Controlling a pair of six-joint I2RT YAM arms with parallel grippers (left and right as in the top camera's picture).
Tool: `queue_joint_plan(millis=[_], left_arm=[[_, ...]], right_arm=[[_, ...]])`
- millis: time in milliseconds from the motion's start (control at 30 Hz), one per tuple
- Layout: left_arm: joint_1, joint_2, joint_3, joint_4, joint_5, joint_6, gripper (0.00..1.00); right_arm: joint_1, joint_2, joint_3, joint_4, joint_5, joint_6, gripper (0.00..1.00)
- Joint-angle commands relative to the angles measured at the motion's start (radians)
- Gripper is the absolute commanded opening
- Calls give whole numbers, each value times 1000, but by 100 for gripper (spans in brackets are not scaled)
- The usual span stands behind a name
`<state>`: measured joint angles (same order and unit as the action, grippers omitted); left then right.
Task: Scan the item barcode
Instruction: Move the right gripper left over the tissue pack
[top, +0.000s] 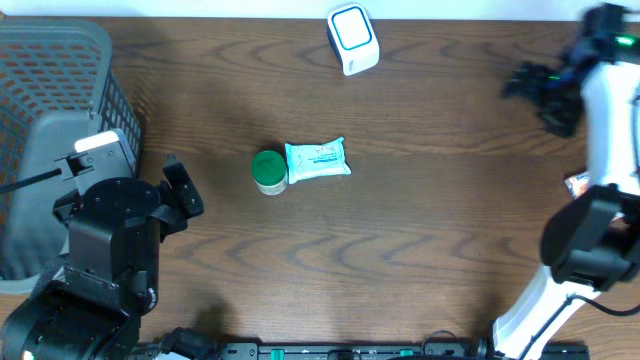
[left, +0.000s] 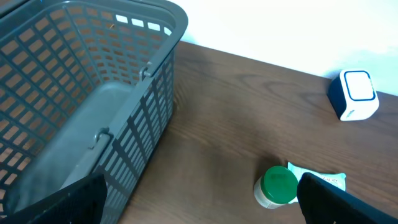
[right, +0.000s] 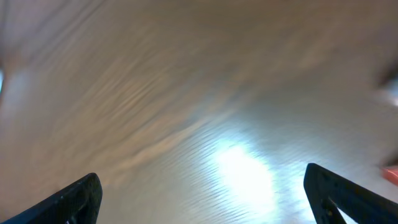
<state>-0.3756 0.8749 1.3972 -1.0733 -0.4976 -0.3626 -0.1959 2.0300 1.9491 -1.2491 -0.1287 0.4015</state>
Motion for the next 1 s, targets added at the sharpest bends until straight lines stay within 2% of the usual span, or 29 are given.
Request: queue_joint_plan(millis=[0,100,233,367,733,967], left_arm=[[4,-1,-1,0,-12,-2,98],[4,-1,-1,0,-12,-2,98],[4,-1,-1,0,-12,-2,98],[4,-1,-1,0,-12,-2,98],[4,-1,-1,0,-12,-2,98],[4,-1,-1,0,-12,-2,98]], right_arm=[[152,5,11,16,-47,-181,99],[261,19,5,71,-129,-248,99],[356,64,-6,108,-299,-268,99],[414,98,-6,108,-246,-256,99],[475,100,-38,189,-317,-238,99],[441,102,-175,331,-442,-242,99]])
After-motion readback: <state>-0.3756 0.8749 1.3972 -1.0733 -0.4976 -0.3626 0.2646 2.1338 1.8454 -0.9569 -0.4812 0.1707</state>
